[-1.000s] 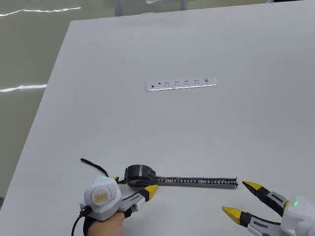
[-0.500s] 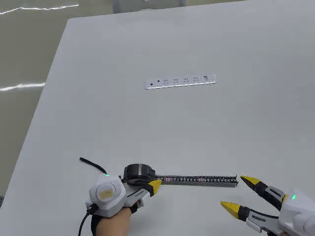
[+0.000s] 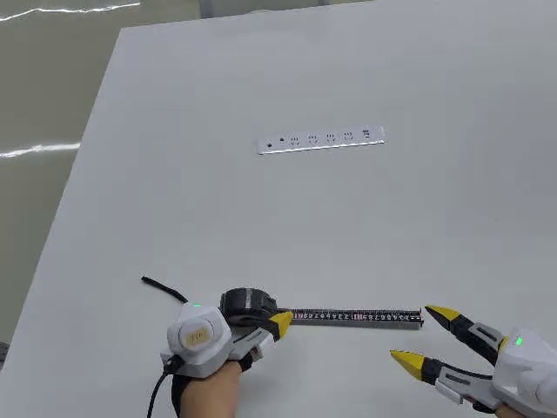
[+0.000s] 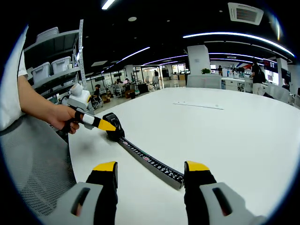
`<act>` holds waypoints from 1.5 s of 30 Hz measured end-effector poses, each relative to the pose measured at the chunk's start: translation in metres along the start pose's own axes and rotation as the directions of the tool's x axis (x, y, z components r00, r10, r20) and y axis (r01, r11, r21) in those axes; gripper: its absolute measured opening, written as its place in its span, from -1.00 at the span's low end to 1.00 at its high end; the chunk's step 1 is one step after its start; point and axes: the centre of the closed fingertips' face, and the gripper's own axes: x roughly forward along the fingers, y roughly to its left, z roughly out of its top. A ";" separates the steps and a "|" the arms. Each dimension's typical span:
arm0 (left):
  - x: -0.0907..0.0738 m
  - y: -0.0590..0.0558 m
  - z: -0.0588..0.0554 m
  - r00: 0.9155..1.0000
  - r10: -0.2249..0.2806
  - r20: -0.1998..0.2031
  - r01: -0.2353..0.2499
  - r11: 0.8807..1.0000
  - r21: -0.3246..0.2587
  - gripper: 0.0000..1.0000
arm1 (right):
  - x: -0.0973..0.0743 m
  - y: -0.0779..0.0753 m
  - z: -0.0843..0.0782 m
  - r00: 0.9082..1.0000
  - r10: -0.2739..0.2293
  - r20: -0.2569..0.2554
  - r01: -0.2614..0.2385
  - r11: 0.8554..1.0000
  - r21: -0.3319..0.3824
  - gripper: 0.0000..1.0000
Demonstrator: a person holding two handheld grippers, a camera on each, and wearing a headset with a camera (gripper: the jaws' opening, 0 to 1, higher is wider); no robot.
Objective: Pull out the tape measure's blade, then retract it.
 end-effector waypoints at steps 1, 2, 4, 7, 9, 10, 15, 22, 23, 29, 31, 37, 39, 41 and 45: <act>0.001 -0.001 0.000 1.000 0.001 -0.001 -0.001 1.000 0.003 0.65 | 0.000 0.000 0.000 1.000 0.001 0.000 -0.001 1.000 -0.001 0.14; 0.001 -0.002 0.000 1.000 0.002 0.000 -0.002 1.000 0.002 0.65 | 0.001 0.000 0.001 1.000 0.002 0.000 -0.002 1.000 -0.002 0.14; 0.001 0.000 0.001 1.000 0.013 0.003 -0.013 1.000 -0.007 0.68 | 0.002 -0.001 0.001 1.000 0.004 0.000 -0.004 1.000 -0.003 0.14; 0.002 0.001 0.001 1.000 0.022 0.003 -0.022 1.000 -0.012 0.69 | 0.002 -0.002 0.001 1.000 0.004 0.001 -0.004 1.000 -0.003 0.14; 0.003 0.001 0.001 1.000 0.028 0.002 -0.028 1.000 -0.009 0.69 | 0.003 -0.002 0.001 1.000 0.005 0.002 -0.005 1.000 -0.002 0.14; 0.003 0.001 0.001 0.999 0.033 0.001 -0.033 0.999 -0.010 0.69 | 0.003 -0.003 0.000 1.000 0.005 0.001 -0.005 1.000 -0.001 0.13; 0.003 0.001 0.001 0.999 0.035 0.001 -0.035 0.999 -0.007 0.69 | 0.003 -0.003 -0.002 1.000 0.006 0.000 -0.006 1.000 0.000 0.13; 0.004 0.002 0.001 0.999 0.051 -0.002 -0.051 0.999 -0.014 0.68 | 0.004 -0.005 -0.008 1.000 0.018 -0.014 -0.018 1.000 -0.004 0.12; 0.004 0.002 0.001 0.999 0.053 -0.003 -0.053 0.998 -0.012 0.69 | 0.004 -0.005 -0.009 1.000 0.021 -0.017 -0.021 1.000 -0.005 0.12; 0.004 0.002 0.001 0.998 0.066 -0.004 -0.066 0.998 -0.010 0.68 | 0.005 -0.011 -0.015 0.998 0.043 -0.035 -0.044 0.999 -0.019 0.11; 0.004 0.002 0.001 0.998 0.069 -0.003 -0.069 0.998 -0.011 0.67 | 0.005 -0.012 -0.016 0.998 0.052 -0.041 -0.053 0.998 -0.029 0.11; 0.005 0.003 0.001 0.997 0.082 -0.004 -0.082 0.996 -0.017 0.64 | 0.008 -0.018 -0.018 0.995 0.088 -0.044 -0.090 0.995 -0.040 0.08; 0.005 0.003 0.001 0.996 0.086 -0.004 -0.086 0.996 -0.024 0.64 | 0.008 -0.020 -0.020 0.994 0.097 -0.053 -0.100 0.994 -0.049 0.07; 0.005 0.004 0.002 0.996 0.090 -0.006 -0.091 0.996 -0.027 0.64 | 0.009 -0.021 -0.021 0.992 0.109 -0.060 -0.112 0.992 -0.051 0.06; 0.005 0.004 0.001 0.995 0.098 -0.007 -0.098 0.995 -0.019 0.62 | 0.010 -0.025 -0.023 0.991 0.122 -0.062 -0.125 0.991 -0.054 0.05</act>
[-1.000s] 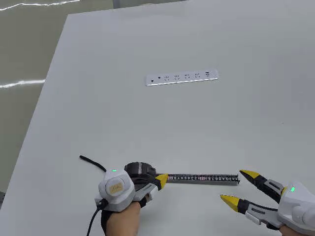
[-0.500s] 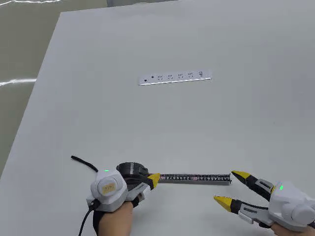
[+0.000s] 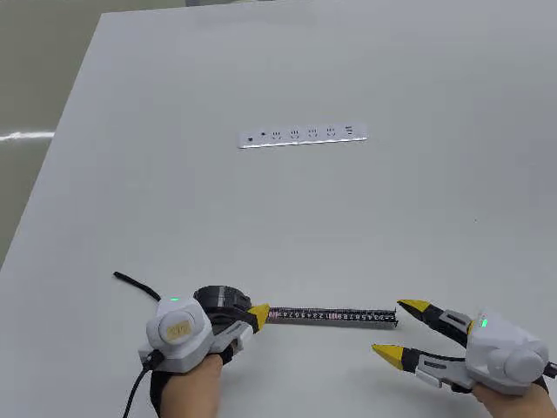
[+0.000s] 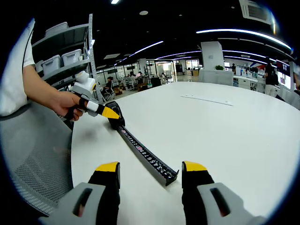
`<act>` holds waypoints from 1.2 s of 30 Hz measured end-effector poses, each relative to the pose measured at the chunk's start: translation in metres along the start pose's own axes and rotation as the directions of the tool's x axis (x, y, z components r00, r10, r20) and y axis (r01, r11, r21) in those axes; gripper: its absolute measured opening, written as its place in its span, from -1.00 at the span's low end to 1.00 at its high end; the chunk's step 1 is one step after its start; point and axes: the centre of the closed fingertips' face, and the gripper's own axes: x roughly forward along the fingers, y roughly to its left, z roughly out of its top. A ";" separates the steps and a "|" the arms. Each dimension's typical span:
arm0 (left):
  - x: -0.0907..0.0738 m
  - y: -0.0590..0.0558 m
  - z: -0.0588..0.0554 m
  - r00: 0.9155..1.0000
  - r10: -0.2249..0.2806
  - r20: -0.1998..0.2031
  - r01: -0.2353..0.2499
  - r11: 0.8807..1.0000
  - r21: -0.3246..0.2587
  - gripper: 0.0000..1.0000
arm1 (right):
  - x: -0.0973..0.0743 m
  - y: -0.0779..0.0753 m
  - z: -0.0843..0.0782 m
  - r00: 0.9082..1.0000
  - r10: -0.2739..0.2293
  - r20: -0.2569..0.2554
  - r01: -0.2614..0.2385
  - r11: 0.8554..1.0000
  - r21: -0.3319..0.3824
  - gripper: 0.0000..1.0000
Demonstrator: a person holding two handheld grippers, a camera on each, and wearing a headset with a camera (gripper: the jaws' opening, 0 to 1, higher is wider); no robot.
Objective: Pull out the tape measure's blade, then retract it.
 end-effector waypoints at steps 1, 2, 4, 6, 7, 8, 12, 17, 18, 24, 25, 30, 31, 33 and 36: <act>0.000 0.000 0.000 1.000 0.002 0.000 -0.002 1.000 0.000 0.62 | 0.000 -0.001 0.000 1.000 0.001 0.001 -0.001 1.000 0.001 0.04; 0.000 0.001 0.000 1.000 0.006 -0.001 -0.006 1.000 -0.002 0.62 | 0.001 -0.001 -0.001 1.000 0.005 0.001 -0.005 1.000 0.003 0.04; 0.001 0.001 0.000 1.000 0.011 -0.003 -0.011 1.000 -0.004 0.61 | 0.001 -0.002 -0.002 1.000 0.009 -0.001 -0.009 1.000 0.005 0.03; 0.001 0.001 0.000 1.000 0.013 -0.006 -0.013 1.000 -0.002 0.62 | 0.003 -0.003 -0.004 1.000 0.014 -0.007 -0.014 1.000 0.003 0.01; 0.001 0.002 0.000 1.000 0.016 -0.006 -0.016 1.000 0.001 0.61 | 0.004 -0.005 -0.008 1.000 0.016 -0.012 -0.016 1.000 0.001 0.01; 0.001 0.002 0.000 1.000 0.017 -0.006 -0.017 1.000 0.002 0.60 | 0.005 -0.006 -0.009 1.000 0.018 -0.016 -0.018 1.000 0.002 0.00; 0.002 0.002 0.001 1.000 0.031 -0.005 -0.031 0.999 -0.008 0.62 | 0.007 -0.005 -0.012 0.999 0.034 -0.026 -0.034 0.999 -0.001 -0.03; 0.002 0.003 0.000 0.999 0.044 -0.008 -0.044 0.999 -0.008 0.60 | 0.010 -0.006 -0.015 0.998 0.050 -0.027 -0.050 0.999 0.005 -0.05; 0.002 0.004 0.000 0.999 0.046 -0.009 -0.047 0.999 -0.007 0.59 | 0.010 -0.006 -0.015 0.998 0.052 -0.027 -0.052 0.999 0.004 -0.06; 0.003 0.005 0.000 0.998 0.059 -0.010 -0.059 0.998 -0.016 0.56 | 0.012 -0.008 -0.014 0.997 0.065 -0.028 -0.065 0.998 0.008 -0.11; 0.003 0.006 0.000 0.998 0.062 -0.011 -0.062 0.998 -0.016 0.56 | 0.013 -0.008 -0.016 0.997 0.067 -0.032 -0.067 0.998 0.005 -0.11; 0.004 0.006 0.001 0.997 0.073 -0.010 -0.073 0.997 -0.025 0.57 | 0.014 -0.009 -0.019 0.996 0.074 -0.048 -0.074 0.997 0.004 -0.13; 0.004 0.007 0.001 0.997 0.075 -0.010 -0.075 0.997 -0.023 0.57 | 0.014 -0.009 -0.020 0.996 0.075 -0.048 -0.075 0.997 0.006 -0.14; 0.004 0.007 0.001 0.997 0.080 -0.008 -0.080 0.996 -0.025 0.57 | 0.015 -0.009 -0.021 0.995 0.082 -0.050 -0.081 0.997 0.011 -0.16; 0.005 0.007 0.001 0.996 0.087 -0.007 -0.087 0.996 -0.033 0.56 | 0.015 -0.011 -0.025 0.995 0.084 -0.056 -0.083 0.996 0.010 -0.18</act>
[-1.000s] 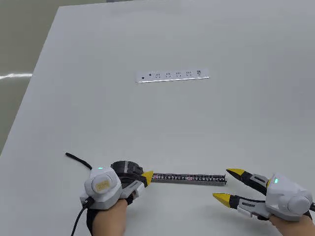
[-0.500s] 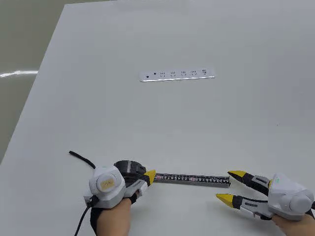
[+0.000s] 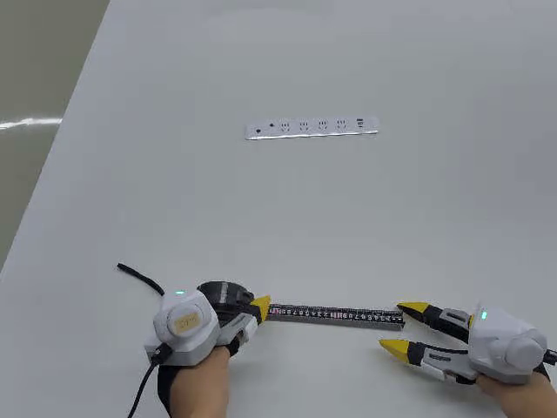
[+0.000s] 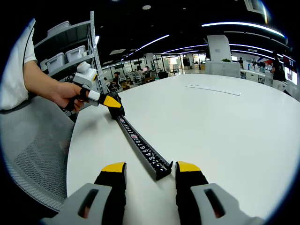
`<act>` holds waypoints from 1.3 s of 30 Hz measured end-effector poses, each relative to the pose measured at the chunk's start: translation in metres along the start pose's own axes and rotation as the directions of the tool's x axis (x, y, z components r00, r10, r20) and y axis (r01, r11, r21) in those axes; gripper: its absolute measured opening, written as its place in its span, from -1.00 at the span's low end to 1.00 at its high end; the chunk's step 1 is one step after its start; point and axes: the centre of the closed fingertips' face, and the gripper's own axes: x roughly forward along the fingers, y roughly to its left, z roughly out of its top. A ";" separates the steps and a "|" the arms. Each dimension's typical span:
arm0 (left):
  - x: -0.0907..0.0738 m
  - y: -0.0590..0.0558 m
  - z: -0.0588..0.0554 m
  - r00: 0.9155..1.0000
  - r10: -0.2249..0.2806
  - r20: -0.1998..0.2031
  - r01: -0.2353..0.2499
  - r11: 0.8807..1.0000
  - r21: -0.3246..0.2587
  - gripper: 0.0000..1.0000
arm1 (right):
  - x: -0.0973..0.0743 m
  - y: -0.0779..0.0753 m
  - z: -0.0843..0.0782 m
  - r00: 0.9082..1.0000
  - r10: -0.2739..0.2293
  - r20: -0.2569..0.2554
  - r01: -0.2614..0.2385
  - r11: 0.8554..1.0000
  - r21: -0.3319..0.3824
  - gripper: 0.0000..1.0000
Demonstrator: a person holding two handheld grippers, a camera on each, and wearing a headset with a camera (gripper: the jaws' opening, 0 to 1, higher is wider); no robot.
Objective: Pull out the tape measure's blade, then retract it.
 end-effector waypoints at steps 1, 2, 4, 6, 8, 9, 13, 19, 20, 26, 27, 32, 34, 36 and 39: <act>0.000 0.000 0.000 1.000 0.003 0.000 -0.003 1.000 -0.001 0.56 | 0.000 -0.001 -0.001 1.000 0.003 0.001 -0.003 1.000 0.003 -0.19; 0.000 0.000 0.000 1.000 0.004 0.000 -0.004 1.000 -0.003 0.56 | 0.000 -0.001 -0.001 1.000 0.005 0.000 -0.005 1.000 0.003 -0.21; 0.000 0.001 0.000 1.000 0.008 0.001 -0.008 1.000 -0.003 0.55 | 0.001 -0.002 -0.002 1.000 0.010 0.000 -0.010 1.000 0.009 -0.22; 0.000 0.001 0.000 1.000 0.012 0.000 -0.012 1.000 0.000 0.53 | 0.001 -0.003 -0.001 1.000 0.011 0.003 -0.011 1.000 0.006 -0.25; 0.000 0.001 0.000 1.000 0.016 -0.001 -0.016 1.000 -0.003 0.52 | 0.001 -0.005 -0.002 1.000 0.012 0.004 -0.012 1.000 0.007 -0.29; 0.000 0.002 0.000 1.000 0.019 -0.001 -0.019 1.000 -0.003 0.52 | 0.001 -0.005 -0.002 1.000 0.014 0.006 -0.014 1.000 0.008 -0.31; 0.000 0.002 0.000 1.000 0.027 0.002 -0.027 1.000 -0.004 0.50 | 0.002 -0.006 -0.002 1.000 0.016 0.009 -0.016 1.000 0.005 -0.37; 0.001 0.003 0.000 0.999 0.040 0.003 -0.040 0.999 -0.006 0.50 | 0.002 -0.009 -0.003 1.000 0.008 0.014 -0.008 1.000 -0.002 -0.48; 0.001 0.003 0.000 0.999 0.042 0.004 -0.042 0.999 -0.006 0.50 | 0.002 -0.010 -0.003 1.000 0.008 0.015 -0.008 1.000 -0.006 -0.50; 0.001 0.005 0.000 0.998 0.058 0.008 -0.058 0.998 -0.002 0.48 | 0.001 -0.012 -0.002 1.000 0.014 0.017 -0.014 1.000 -0.005 -0.62; 0.001 0.005 0.000 0.998 0.060 0.008 -0.060 0.998 -0.002 0.48 | 0.001 -0.012 -0.003 1.000 0.015 0.015 -0.015 1.000 -0.009 -0.66; 0.002 0.006 0.000 0.997 0.074 0.008 -0.074 0.997 0.005 0.47 | 0.000 -0.012 -0.002 1.000 0.020 0.022 -0.020 1.000 -0.008 -0.68; 0.002 0.005 0.000 0.997 0.079 0.011 -0.079 0.997 0.002 0.47 | -0.001 -0.013 -0.002 1.000 0.020 0.023 -0.020 1.000 -0.007 -0.68; 0.003 0.004 0.000 0.996 0.083 0.011 -0.083 0.997 0.001 0.50 | -0.001 -0.014 -0.002 0.999 0.021 0.025 -0.021 1.000 -0.008 -0.68; 0.003 0.005 0.000 0.996 0.093 0.012 -0.093 0.996 0.005 0.50 | 0.000 -0.013 -0.002 0.999 0.021 0.029 -0.021 1.000 -0.007 -0.69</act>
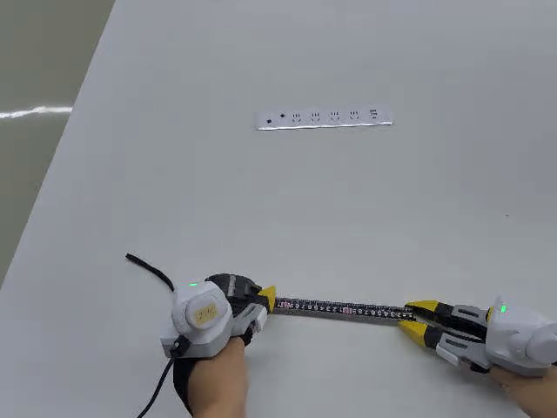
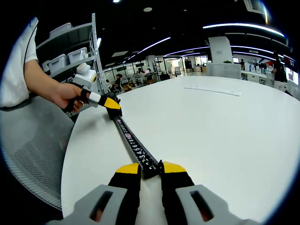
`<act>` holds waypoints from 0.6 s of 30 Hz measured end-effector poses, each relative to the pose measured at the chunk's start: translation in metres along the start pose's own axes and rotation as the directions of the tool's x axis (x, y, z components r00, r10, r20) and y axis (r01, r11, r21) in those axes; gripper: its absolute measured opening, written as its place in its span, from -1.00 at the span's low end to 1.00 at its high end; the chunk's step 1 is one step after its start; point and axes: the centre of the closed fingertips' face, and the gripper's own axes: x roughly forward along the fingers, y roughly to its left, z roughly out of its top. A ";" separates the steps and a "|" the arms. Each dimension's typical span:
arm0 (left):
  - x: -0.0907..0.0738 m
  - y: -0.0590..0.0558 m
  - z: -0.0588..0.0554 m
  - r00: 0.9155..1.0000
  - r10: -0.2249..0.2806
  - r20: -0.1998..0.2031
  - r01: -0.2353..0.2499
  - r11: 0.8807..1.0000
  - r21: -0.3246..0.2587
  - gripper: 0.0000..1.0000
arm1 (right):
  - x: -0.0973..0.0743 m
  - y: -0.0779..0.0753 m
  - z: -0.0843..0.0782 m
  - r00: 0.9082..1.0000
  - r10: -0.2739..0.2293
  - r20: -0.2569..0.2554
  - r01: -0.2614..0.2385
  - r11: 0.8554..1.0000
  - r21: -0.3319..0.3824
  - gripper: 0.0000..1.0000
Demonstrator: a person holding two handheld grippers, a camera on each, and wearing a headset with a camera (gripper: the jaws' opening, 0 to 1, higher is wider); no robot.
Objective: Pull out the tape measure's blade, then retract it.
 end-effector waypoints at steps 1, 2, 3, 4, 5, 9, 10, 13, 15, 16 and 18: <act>0.000 0.000 0.000 1.000 0.001 0.000 -0.001 1.000 0.000 0.50 | 0.000 0.000 0.000 1.000 0.000 0.000 0.000 1.000 -0.001 -0.69; 0.000 0.000 0.000 1.000 0.004 0.001 -0.004 1.000 -0.003 0.50 | 0.000 0.000 0.000 1.000 0.000 0.002 0.000 1.000 -0.002 -0.69; 0.000 0.001 0.000 1.000 0.007 -0.001 -0.007 1.000 -0.005 0.50 | 0.000 0.000 0.001 1.000 0.000 0.003 0.000 1.000 -0.002 -0.69; 0.000 0.001 0.001 1.000 0.012 0.000 -0.012 1.000 -0.010 0.49 | 0.000 0.000 0.001 1.000 -0.001 0.005 0.001 1.000 -0.003 -0.69; 0.001 0.002 0.001 1.000 0.015 0.000 -0.015 1.000 -0.014 0.48 | 0.000 0.000 0.001 1.000 -0.001 0.005 0.001 1.000 -0.005 -0.70; 0.001 0.004 0.000 1.000 0.022 0.000 -0.022 1.000 -0.010 0.44 | 0.001 0.000 0.001 1.000 0.000 0.006 0.000 1.000 -0.009 -0.70; 0.001 0.005 0.000 1.000 0.026 -0.002 -0.026 1.000 -0.005 0.42 | 0.001 0.000 0.001 1.000 0.000 0.006 0.000 1.000 -0.009 -0.70; 0.001 0.005 0.000 1.000 0.028 -0.006 -0.028 1.000 -0.004 0.40 | 0.001 -0.001 0.000 1.000 -0.001 0.007 0.001 1.000 -0.007 -0.71; 0.001 0.005 0.000 0.999 0.032 -0.007 -0.032 0.999 -0.003 0.40 | 0.001 -0.002 0.000 1.000 -0.001 0.008 0.001 1.000 -0.004 -0.71; 0.001 0.005 0.000 0.999 0.033 -0.007 -0.033 0.999 -0.002 0.40 | 0.002 -0.002 0.000 1.000 -0.001 0.008 0.001 1.000 -0.004 -0.71; 0.001 0.005 0.000 0.999 0.036 -0.009 -0.036 0.999 -0.001 0.41 | 0.002 -0.001 0.000 1.000 -0.002 0.008 0.002 1.000 -0.005 -0.72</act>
